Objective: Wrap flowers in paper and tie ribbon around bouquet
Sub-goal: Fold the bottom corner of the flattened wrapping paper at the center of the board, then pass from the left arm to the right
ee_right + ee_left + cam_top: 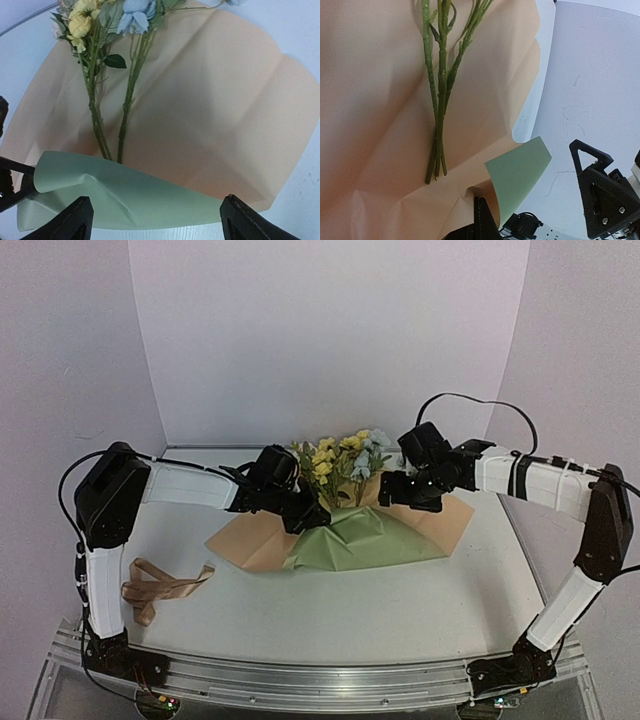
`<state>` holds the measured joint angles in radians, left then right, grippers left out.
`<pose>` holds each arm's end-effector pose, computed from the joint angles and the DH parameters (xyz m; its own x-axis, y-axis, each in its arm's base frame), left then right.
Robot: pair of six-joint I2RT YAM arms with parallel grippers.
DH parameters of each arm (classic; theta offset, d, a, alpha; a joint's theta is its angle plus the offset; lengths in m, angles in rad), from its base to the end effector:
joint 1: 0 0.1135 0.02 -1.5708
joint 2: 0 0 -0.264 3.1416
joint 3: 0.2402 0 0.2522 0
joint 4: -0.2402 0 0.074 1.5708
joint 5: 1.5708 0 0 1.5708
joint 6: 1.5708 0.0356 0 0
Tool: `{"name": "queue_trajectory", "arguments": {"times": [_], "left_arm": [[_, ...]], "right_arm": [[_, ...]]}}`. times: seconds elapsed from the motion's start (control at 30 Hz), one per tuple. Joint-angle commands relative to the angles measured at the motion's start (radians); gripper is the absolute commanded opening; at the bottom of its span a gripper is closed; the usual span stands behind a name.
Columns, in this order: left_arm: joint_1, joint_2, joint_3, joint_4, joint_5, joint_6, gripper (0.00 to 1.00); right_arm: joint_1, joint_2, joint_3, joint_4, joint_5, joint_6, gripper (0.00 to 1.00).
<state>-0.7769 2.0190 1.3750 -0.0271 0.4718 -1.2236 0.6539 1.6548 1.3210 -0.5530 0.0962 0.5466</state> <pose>0.3089 -0.3264 0.1866 -0.9768 -0.2143 -0.0007 -0.1181 0.5412 -0.8326 0.2897 0.2177 0.2682 -0.8152 0.0271 -0.5785 -0.1563 0.9515 0.2649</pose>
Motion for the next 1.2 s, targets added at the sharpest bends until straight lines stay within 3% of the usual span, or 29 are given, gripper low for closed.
{"name": "queue_trajectory", "arguments": {"times": [0.0,0.4,0.7,0.87,1.17], "left_arm": [[-0.015,-0.029,0.024,0.022,0.088,0.040,0.00],[-0.108,-0.136,-0.067,0.022,0.128,0.065,0.01],[-0.140,-0.200,-0.151,0.047,0.165,0.057,0.02],[-0.143,-0.209,-0.158,0.056,0.162,0.052,0.02],[-0.144,-0.200,-0.151,0.066,0.164,0.035,0.02]], "right_arm": [[0.004,-0.062,-0.024,0.140,-0.167,-0.100,0.93],[0.021,-0.161,-0.116,0.159,-0.447,-0.275,0.93],[0.030,-0.258,-0.336,0.293,-0.626,-0.226,0.95],[0.038,-0.266,-0.366,0.339,-0.690,-0.216,0.95],[0.046,-0.216,-0.322,0.340,-0.752,-0.225,0.81]]}}
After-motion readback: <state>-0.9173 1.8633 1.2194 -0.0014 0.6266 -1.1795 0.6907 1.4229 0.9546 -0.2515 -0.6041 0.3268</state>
